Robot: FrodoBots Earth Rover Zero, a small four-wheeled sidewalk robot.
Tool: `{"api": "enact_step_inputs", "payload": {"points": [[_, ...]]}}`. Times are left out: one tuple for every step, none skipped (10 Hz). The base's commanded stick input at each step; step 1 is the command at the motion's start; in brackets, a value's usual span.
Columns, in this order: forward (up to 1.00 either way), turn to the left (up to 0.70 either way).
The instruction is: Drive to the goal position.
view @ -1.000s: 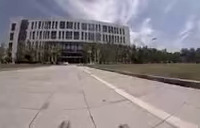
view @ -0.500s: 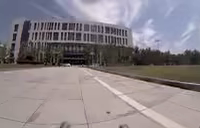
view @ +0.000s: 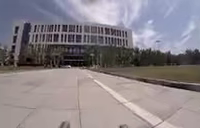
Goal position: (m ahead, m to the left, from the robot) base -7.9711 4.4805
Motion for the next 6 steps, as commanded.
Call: {"api": "enact_step_inputs", "payload": {"points": [[0.7, 0.26], [0.7, 0.35], [0.7, 0.35], [0.7, 0.35], [0.7, 0.35], [0.7, 0.21]]}}
